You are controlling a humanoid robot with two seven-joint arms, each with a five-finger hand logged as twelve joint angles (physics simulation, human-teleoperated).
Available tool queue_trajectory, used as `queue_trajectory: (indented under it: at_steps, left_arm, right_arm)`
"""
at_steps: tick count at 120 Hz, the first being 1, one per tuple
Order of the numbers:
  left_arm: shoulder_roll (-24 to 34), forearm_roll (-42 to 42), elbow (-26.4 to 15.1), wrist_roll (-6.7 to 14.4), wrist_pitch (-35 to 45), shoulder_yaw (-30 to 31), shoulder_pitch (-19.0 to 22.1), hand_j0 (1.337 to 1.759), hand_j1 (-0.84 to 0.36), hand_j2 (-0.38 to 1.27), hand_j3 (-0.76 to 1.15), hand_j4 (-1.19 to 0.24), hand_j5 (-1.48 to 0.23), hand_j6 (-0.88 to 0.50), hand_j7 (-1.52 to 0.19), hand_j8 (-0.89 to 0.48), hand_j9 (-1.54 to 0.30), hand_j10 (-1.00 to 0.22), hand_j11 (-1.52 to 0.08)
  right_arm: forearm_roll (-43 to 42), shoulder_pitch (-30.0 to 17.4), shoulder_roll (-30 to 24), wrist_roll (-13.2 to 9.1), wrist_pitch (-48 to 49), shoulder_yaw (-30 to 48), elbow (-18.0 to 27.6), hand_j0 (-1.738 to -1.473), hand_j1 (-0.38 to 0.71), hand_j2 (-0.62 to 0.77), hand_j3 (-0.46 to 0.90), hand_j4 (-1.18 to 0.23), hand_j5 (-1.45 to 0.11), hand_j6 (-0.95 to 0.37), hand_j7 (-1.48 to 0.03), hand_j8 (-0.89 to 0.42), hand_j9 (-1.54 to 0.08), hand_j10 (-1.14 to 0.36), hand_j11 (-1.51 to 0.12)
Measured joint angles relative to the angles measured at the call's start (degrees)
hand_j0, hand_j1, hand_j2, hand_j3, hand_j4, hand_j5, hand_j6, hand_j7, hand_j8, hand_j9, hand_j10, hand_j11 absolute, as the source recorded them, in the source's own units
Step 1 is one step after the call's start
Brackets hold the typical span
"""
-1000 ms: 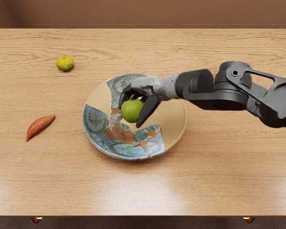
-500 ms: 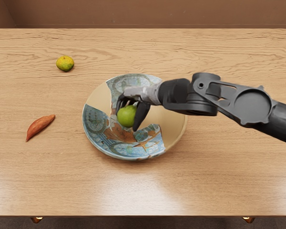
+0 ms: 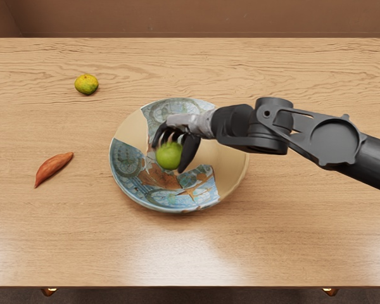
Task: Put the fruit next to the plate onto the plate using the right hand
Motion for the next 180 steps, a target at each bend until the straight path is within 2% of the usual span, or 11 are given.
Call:
queue_trajectory:
  at_steps: [28, 44, 64, 68, 92, 104, 136, 180]
  left_arm:
    - [0.0, 0.0, 0.0, 0.0, 0.0, 0.0, -0.1, 1.658, 0.06, 0.05, 0.00, -0.24, -0.32, -0.24, -0.32, -0.24, -0.32, -0.24, -0.32]
    - [0.0, 0.0, 0.0, 0.0, 0.0, 0.0, 0.0, 1.658, 0.06, 0.05, 0.00, -0.24, -0.32, -0.24, -0.32, -0.24, -0.32, -0.24, -0.32]
    - [0.0, 0.0, 0.0, 0.0, 0.0, 0.0, 0.0, 1.658, 0.06, 0.05, 0.00, -0.24, -0.32, -0.24, -0.32, -0.24, -0.32, -0.24, -0.32]
    - [0.0, 0.0, 0.0, 0.0, 0.0, 0.0, -0.1, 1.658, 0.06, 0.05, 0.00, -0.24, -0.32, -0.24, -0.32, -0.24, -0.32, -0.24, -0.32]
    - [0.0, 0.0, 0.0, 0.0, 0.0, 0.0, 0.0, 1.658, 0.06, 0.05, 0.00, -0.24, -0.32, -0.24, -0.32, -0.24, -0.32, -0.24, -0.32]
    - [0.0, 0.0, 0.0, 0.0, 0.0, 0.0, -0.1, 1.658, 0.06, 0.05, 0.00, -0.24, -0.32, -0.24, -0.32, -0.24, -0.32, -0.24, -0.32]
    - [0.0, 0.0, 0.0, 0.0, 0.0, 0.0, -0.1, 1.658, 0.06, 0.05, 0.00, -0.24, -0.32, -0.24, -0.32, -0.24, -0.32, -0.24, -0.32]
    - [0.0, 0.0, 0.0, 0.0, 0.0, 0.0, 0.0, 1.658, 0.06, 0.05, 0.00, -0.24, -0.32, -0.24, -0.32, -0.24, -0.32, -0.24, -0.32]
  right_arm:
    - [0.4, -0.5, -1.0, 0.5, -0.2, 1.4, -0.2, -1.657, -0.04, -0.02, 0.00, -0.26, -0.36, -0.24, -0.36, -0.25, -0.36, -0.27, -0.36]
    - [5.5, -1.1, -3.8, 1.3, 0.1, 3.0, 1.0, -1.658, -0.16, -0.01, 0.00, -0.16, -0.22, -0.15, -0.22, -0.15, -0.22, -0.17, -0.22]
    - [15.0, -1.3, -8.8, 1.7, 3.0, 4.6, 3.3, -1.658, -0.23, -0.01, 0.00, -0.10, -0.13, -0.10, -0.13, -0.10, -0.13, -0.10, -0.13]
    - [17.1, -1.4, -10.2, 1.9, 4.6, 5.0, 3.5, -1.658, -0.24, -0.01, 0.00, -0.09, -0.12, -0.09, -0.12, -0.09, -0.12, -0.09, -0.12]
    - [33.5, -3.0, -20.7, 7.7, 16.2, 6.2, 3.7, -1.658, -0.28, -0.01, 0.00, -0.06, -0.08, -0.06, -0.08, -0.06, -0.08, -0.06, -0.08]
    - [42.2, -4.6, -25.7, 9.1, 18.2, 6.4, 3.4, -1.658, -0.29, -0.01, 0.00, -0.05, -0.07, -0.05, -0.07, -0.05, -0.07, -0.05, -0.07]
    - [55.6, -10.6, -36.5, 9.7, 19.4, 6.3, 3.0, -1.658, -0.30, -0.01, 0.00, -0.04, -0.05, -0.04, -0.05, -0.04, -0.05, -0.04, -0.05]
    - [58.4, -15.2, -44.6, 9.7, 19.5, 6.2, 2.6, -1.658, -0.31, -0.01, 0.00, -0.03, -0.05, -0.03, -0.05, -0.03, -0.05, -0.03, -0.05]
